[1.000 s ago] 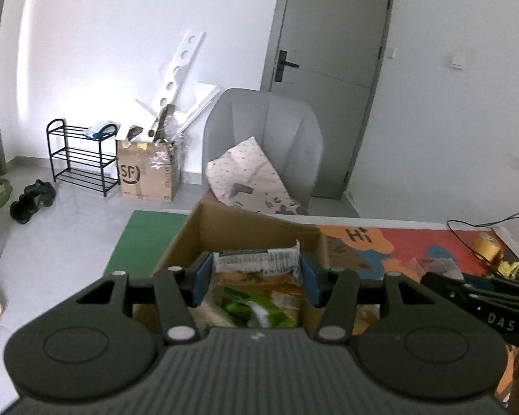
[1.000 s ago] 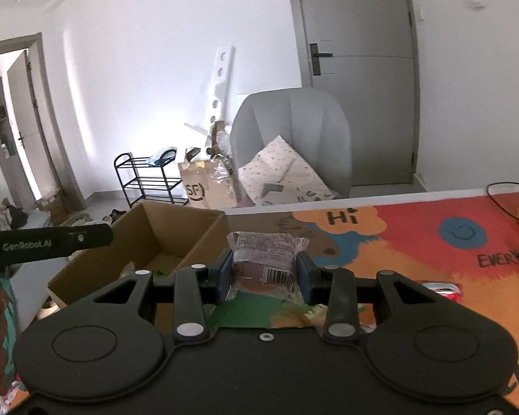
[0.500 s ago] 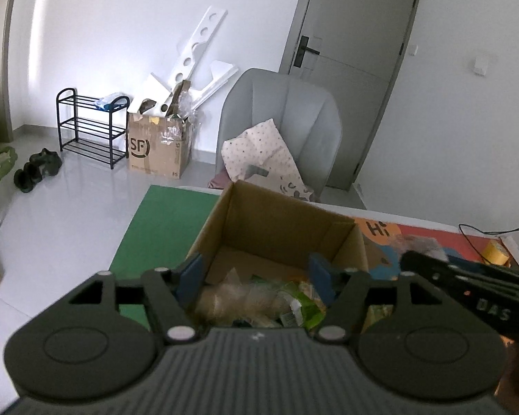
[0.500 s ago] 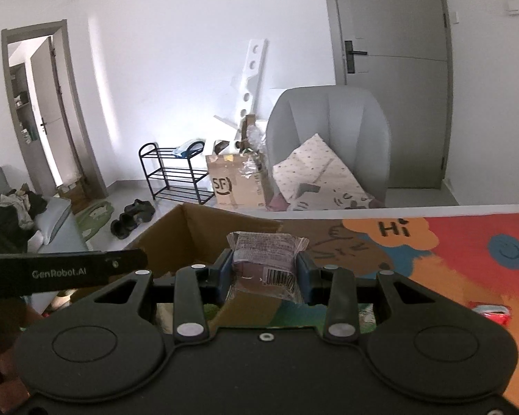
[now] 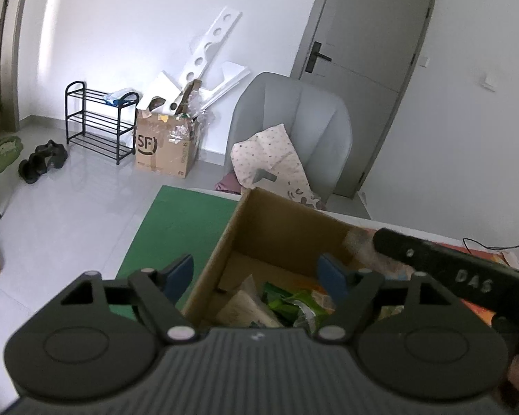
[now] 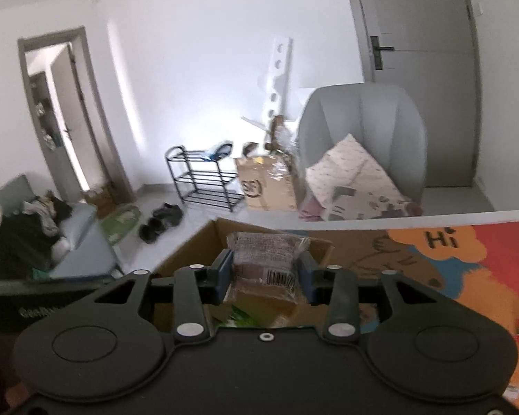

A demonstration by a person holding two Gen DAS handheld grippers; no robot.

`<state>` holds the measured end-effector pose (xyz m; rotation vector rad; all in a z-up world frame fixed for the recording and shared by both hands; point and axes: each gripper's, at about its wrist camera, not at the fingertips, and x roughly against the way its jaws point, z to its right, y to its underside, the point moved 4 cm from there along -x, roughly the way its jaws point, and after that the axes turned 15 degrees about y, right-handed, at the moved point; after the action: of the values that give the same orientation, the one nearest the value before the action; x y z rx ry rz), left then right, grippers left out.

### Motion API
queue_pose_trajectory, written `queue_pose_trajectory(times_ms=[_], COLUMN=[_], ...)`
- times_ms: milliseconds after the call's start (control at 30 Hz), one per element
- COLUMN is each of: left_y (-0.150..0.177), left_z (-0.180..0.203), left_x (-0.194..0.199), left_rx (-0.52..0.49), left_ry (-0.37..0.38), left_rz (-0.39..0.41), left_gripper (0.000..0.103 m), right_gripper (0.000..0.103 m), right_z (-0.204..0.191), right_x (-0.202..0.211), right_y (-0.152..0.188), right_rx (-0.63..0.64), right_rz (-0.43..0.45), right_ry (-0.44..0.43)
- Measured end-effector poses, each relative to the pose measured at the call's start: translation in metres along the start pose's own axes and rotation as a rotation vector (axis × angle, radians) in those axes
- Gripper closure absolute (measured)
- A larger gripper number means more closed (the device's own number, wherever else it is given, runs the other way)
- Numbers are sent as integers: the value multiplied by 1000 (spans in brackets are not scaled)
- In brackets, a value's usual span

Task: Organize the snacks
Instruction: 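Carry both packets into the cardboard box and open both grippers, then move both grippers back over the remaining snacks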

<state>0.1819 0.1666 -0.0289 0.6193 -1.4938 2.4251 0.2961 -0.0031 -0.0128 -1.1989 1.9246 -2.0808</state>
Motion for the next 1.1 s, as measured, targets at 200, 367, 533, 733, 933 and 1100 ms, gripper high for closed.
queue_pose_trajectory(times_ms=[200, 367, 533, 733, 933, 1100], left_y=[2, 5, 9, 15, 22, 30], left_z=[4, 13, 28, 46, 67, 82], left_x=[1, 2, -3, -6, -8, -11], left_rx=[-2, -11, -51, -62, -65, -73], left_ry=[0, 6, 6, 32, 71, 90], left_rz=[6, 7, 0, -21, -42, -63], left_gripper=[17, 12, 9, 8, 7, 7], right_gripper=[41, 34, 30, 20, 17, 16], right_z=[15, 31, 51, 76, 102, 123], right_x=[9, 21, 32, 48, 61, 69], right_y=[2, 12, 23, 31, 39, 49], right_rx=[-12, -23, -23, -42, -61, -83], right_rz=[15, 10, -14, -20, -23, -30], right_ry=[31, 62, 96, 143, 181, 209])
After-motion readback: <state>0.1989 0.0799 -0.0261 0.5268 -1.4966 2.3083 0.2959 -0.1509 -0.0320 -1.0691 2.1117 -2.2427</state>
